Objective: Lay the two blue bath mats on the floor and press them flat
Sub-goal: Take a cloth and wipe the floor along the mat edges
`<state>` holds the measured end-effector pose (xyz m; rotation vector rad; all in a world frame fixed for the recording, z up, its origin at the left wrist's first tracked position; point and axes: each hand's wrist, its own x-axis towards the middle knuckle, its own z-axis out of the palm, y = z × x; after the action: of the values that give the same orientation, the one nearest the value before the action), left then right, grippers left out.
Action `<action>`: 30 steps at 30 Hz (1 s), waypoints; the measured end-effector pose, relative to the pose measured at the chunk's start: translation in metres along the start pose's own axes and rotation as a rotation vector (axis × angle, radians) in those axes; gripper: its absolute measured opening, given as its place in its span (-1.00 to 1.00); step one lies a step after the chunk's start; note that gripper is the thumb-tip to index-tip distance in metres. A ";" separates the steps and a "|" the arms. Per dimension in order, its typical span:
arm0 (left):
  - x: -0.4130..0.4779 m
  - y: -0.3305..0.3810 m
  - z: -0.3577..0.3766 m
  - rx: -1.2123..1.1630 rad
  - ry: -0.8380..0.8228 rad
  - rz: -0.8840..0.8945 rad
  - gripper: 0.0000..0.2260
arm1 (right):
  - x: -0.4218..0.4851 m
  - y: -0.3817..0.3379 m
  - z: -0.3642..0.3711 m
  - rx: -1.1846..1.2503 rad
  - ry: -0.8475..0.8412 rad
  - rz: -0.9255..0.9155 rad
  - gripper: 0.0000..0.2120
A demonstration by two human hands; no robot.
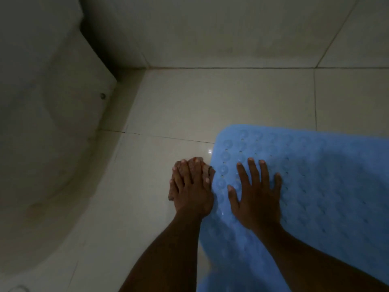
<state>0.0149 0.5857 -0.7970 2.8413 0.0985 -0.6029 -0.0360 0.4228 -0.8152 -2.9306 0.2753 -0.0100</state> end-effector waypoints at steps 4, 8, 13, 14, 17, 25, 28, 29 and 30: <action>0.028 0.003 0.008 0.013 0.118 0.085 -0.44 | 0.000 0.002 0.002 -0.020 -0.011 0.004 -0.33; 0.055 -0.001 0.007 0.054 0.190 0.223 -0.39 | 0.000 0.002 0.004 -0.041 -0.005 0.020 -0.32; 0.063 0.000 0.001 0.061 0.157 0.263 -0.40 | 0.002 -0.002 0.000 -0.058 0.010 0.022 -0.33; 0.063 0.001 0.001 0.060 0.154 0.268 -0.40 | 0.002 -0.002 0.000 -0.054 0.010 0.020 -0.33; 0.070 0.002 -0.002 0.083 0.168 0.310 -0.42 | 0.003 -0.003 -0.002 -0.041 0.023 0.016 -0.33; 0.172 0.090 -0.028 0.082 0.186 0.350 -0.48 | 0.001 0.001 0.011 -0.018 0.016 -0.001 -0.27; 0.184 0.131 -0.029 0.139 0.122 0.488 -0.45 | 0.002 0.002 0.008 0.034 0.053 -0.016 -0.30; 0.183 0.146 -0.027 0.159 0.118 0.535 -0.41 | 0.002 0.004 0.007 0.055 0.074 -0.011 -0.32; 0.179 0.162 -0.022 0.170 0.117 0.574 -0.37 | 0.002 0.006 0.008 0.084 0.095 -0.015 -0.34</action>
<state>0.2052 0.4366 -0.8162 2.8516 -0.7529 -0.3280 -0.0344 0.4183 -0.8241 -2.8524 0.2606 -0.1595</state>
